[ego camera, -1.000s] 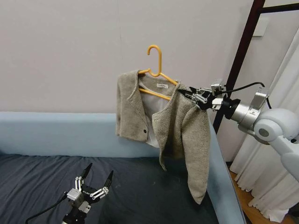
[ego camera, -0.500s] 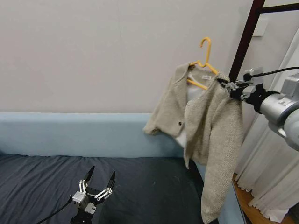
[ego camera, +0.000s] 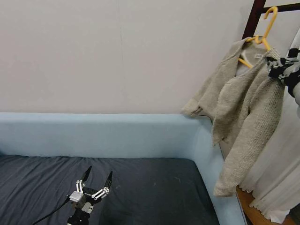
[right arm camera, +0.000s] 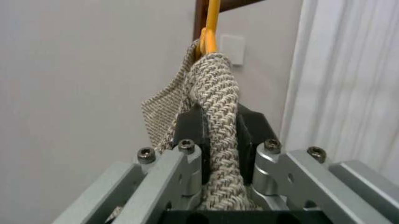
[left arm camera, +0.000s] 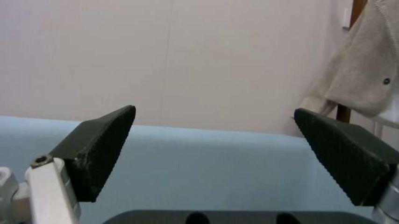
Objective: Pick up the clothes from the sofa and hang them on the clothes hanger.
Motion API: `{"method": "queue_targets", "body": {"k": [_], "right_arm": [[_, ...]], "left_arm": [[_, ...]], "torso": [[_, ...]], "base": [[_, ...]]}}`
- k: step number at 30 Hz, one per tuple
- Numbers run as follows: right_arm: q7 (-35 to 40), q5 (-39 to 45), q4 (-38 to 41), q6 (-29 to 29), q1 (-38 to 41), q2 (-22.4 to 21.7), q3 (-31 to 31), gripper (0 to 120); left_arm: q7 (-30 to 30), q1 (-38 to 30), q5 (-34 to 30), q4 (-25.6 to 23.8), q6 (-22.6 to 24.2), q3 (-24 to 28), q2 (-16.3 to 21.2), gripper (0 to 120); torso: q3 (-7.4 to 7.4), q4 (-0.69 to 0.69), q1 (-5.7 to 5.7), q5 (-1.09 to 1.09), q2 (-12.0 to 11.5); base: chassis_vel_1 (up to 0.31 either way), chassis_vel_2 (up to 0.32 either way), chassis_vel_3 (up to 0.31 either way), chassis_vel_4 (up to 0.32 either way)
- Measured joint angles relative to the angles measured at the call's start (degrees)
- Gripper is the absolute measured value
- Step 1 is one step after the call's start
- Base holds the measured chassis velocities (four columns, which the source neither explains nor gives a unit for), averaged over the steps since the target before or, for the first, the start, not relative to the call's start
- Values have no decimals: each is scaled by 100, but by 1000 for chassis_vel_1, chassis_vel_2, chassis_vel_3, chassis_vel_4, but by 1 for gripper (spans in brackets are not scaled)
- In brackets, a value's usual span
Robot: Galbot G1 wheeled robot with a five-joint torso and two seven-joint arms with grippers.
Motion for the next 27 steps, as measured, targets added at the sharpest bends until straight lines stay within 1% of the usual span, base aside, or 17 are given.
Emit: {"method": "queue_targets", "body": {"k": [1,5,10,16,23,27], "right_arm": [[0,0,0,0,0,0,0,10],[-153,-613,-200,-216,205,51,-176,10],[-321,-899,-526,-305,405,85,-342,10],[-443,-1298,-796,-326,366,233,-370,10],[-300,-1473,-867,-328,180,293,-285,10],[-48,-1702,-1029,-340,92,298,-284,10]], "left_arm": [[0,0,0,0,0,0,0,100],[-27,72,38,-73,15,-87,-44,100],[-28,106,86,-99,15,-145,-70,100],[-28,133,111,-127,13,-193,-116,100],[-26,124,136,-108,11,-214,-147,100],[-26,91,159,-98,14,-199,-171,100]], "torso": [[0,0,0,0,0],[0,1,0,0,0],[0,-1,0,-1,0],[0,0,0,0,0],[0,1,0,-1,0],[0,-1,0,1,0]], "base": [[0,0,0,0],[0,0,0,0],[0,0,0,0],[0,0,0,0],[0,0,0,0],[0,0,0,0]]}}
